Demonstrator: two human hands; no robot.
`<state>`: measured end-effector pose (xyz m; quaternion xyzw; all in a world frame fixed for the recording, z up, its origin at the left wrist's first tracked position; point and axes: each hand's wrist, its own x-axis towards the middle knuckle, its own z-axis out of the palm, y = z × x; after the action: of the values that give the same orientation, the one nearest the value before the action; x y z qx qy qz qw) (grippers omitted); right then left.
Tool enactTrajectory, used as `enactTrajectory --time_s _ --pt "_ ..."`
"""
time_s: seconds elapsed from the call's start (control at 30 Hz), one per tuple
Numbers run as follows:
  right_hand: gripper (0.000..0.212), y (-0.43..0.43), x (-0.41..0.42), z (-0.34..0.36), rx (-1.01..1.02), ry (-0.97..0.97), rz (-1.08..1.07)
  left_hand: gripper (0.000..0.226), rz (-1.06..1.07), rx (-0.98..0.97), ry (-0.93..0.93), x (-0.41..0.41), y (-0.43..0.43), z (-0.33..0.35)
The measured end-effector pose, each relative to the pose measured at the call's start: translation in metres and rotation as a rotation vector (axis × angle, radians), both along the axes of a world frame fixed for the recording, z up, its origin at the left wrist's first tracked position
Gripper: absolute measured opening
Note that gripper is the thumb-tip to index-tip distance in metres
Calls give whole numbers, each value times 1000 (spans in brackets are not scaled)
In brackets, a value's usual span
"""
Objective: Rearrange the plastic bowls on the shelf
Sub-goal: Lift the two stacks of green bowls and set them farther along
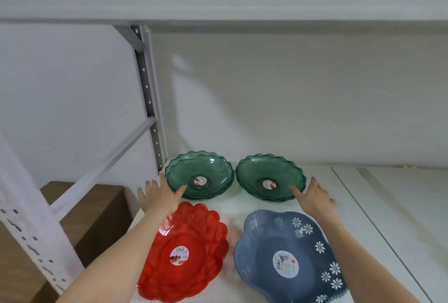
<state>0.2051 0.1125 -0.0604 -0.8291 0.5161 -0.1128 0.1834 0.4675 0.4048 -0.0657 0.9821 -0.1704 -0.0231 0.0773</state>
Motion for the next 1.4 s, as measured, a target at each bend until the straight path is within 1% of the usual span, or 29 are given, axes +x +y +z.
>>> enactTrajectory --time_s 0.07,0.13,0.23,0.3,0.37,0.4,0.43,0.47,0.6,0.7,0.8,0.87,1.0,1.07,1.13,1.23,1.3,1.4 --pt "83 -9 9 -11 127 -27 -47 98 23 -26 62 9 -10 -12" --pt "74 -16 15 -20 220 -94 -71 95 46 -81 147 12 -16 -18" --pt "56 -21 21 -31 311 -242 -42 85 87 -258 270 21 -24 -28" --pt "46 -23 26 -36 350 -347 -30 67 99 -391 321 27 -29 -31" --pt "30 -23 29 -35 416 -441 -40 36 105 -540 357 30 -33 -30" --pt "21 -24 30 -35 454 -476 -46 24 114 -589 369 30 -35 -29" --pt "15 -25 30 -35 485 -508 -49 19 129 -632 385 29 -36 -26" --pt "14 -27 31 -34 513 -536 -56 19 144 -659 409 28 -37 -24" --pt "14 -32 34 -32 562 -619 -107 22 180 -735 465 39 -42 -25" --pt "15 -32 34 -28 558 -661 -136 13 203 -796 458 24 -43 -8" --pt "14 -31 28 -25 556 -711 -164 15 210 -828 484 16 -44 2" --pt "13 -31 20 -23 547 -750 -186 18 200 -842 471 14 -44 5" --pt "14 -32 -1 -9 529 -813 -226 11 194 -881 440 -5 -49 28" --pt "18 -32 -13 -2 528 -821 -239 16 173 -919 426 -13 -52 39" --pt "20 -31 -36 16 529 -825 -265 23 162 -912 428 -27 -56 56" --pt "23 -32 -49 25 527 -846 -277 32 156 -932 447 -40 -60 66" --pt "28 -33 -69 38 521 -847 -303 28 160 -926 486 -58 -69 79" --pt "32 -37 -103 45 510 -859 -328 12 146 -962 535 -88 -85 89"
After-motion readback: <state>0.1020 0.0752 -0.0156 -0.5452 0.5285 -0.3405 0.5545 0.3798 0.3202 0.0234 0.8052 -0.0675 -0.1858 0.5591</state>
